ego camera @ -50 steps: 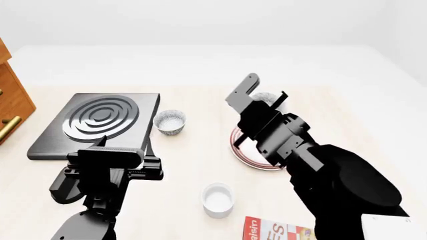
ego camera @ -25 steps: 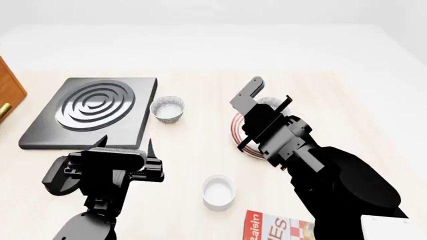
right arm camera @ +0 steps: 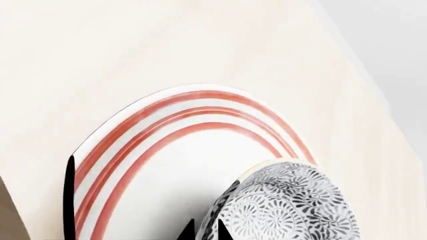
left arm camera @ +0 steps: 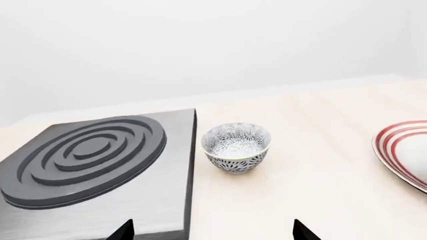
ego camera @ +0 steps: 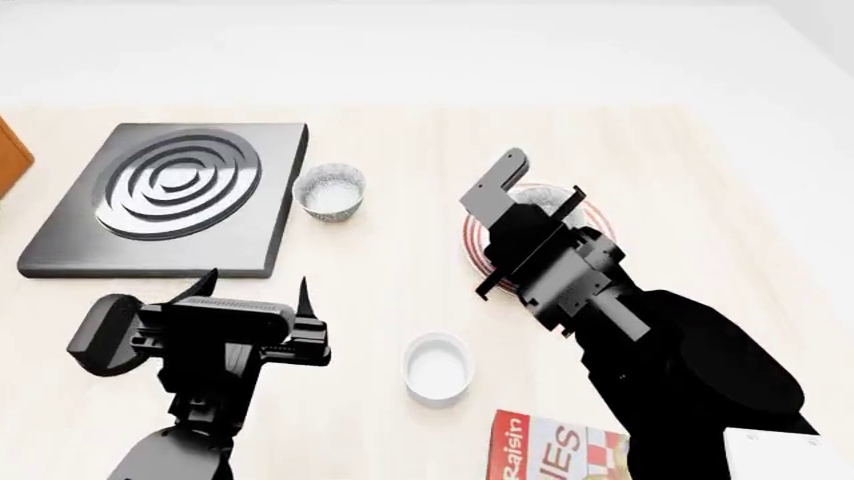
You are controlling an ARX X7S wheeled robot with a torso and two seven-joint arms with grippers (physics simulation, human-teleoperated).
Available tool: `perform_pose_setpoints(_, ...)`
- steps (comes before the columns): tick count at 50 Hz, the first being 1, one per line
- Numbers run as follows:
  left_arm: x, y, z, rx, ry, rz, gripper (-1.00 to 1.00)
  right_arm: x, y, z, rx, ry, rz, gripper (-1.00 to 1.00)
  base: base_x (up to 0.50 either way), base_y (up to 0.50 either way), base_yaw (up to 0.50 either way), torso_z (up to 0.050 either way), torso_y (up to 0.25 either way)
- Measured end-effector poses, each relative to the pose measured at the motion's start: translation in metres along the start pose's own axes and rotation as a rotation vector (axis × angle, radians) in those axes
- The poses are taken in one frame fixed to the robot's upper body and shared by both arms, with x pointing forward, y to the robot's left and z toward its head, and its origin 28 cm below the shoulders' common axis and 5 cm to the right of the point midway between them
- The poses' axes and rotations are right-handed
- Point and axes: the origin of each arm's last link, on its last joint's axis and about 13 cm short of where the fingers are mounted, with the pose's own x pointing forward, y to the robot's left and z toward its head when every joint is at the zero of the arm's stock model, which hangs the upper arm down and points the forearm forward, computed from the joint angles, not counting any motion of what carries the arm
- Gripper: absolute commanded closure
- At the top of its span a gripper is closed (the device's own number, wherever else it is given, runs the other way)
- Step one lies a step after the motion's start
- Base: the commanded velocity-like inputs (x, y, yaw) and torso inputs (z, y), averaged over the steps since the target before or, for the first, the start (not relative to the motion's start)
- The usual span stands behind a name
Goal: Pick the akita bowl next to the cookies box and place it on the plate.
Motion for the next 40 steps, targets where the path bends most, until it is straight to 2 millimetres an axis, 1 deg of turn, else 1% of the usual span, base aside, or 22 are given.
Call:
perform_pose_setpoints(2, 0.0, 0.0, 0.0, -0.003, -0.003, -0.002, -1.0, 0.0, 0.0, 0.0, 0.002, 0.004, 0.001, 1.0, 0.0, 0.0, 0.0, 0.0, 0.0)
perform_pose_setpoints(3, 0.0, 0.0, 0.0, -0.004, -0.004, -0.002, -1.0, -0.001, -0.001, 0.0, 0.001, 0.007, 0.004, -1.0, 0.0, 0.0, 0.0, 0.0, 0.0)
perform_pose_setpoints(5, -0.001, 0.0, 0.0, -0.006, -0.007, -0.005, -1.0, -0.001, -0.001, 0.0, -0.001, 0.014, 0.008, -1.0, 0.0, 0.0, 0.0, -0.006, 0.087)
perform_pose_setpoints(19, -0.002, 0.001, 0.002, -0.033, -0.011, -0.028, -1.0, -0.003, -0.006, 0.001, 0.01, 0.036, 0.018, -1.0, 0.0, 0.0, 0.0, -0.008, 0.25)
perform_pose_setpoints(40, -0.003, 0.001, 0.004, -0.034, -0.014, -0.042, -1.0, -0.005, -0.013, 0.007, 0.027, 0.024, 0.021, -1.0, 0.0, 0.0, 0.0, -0.006, 0.25)
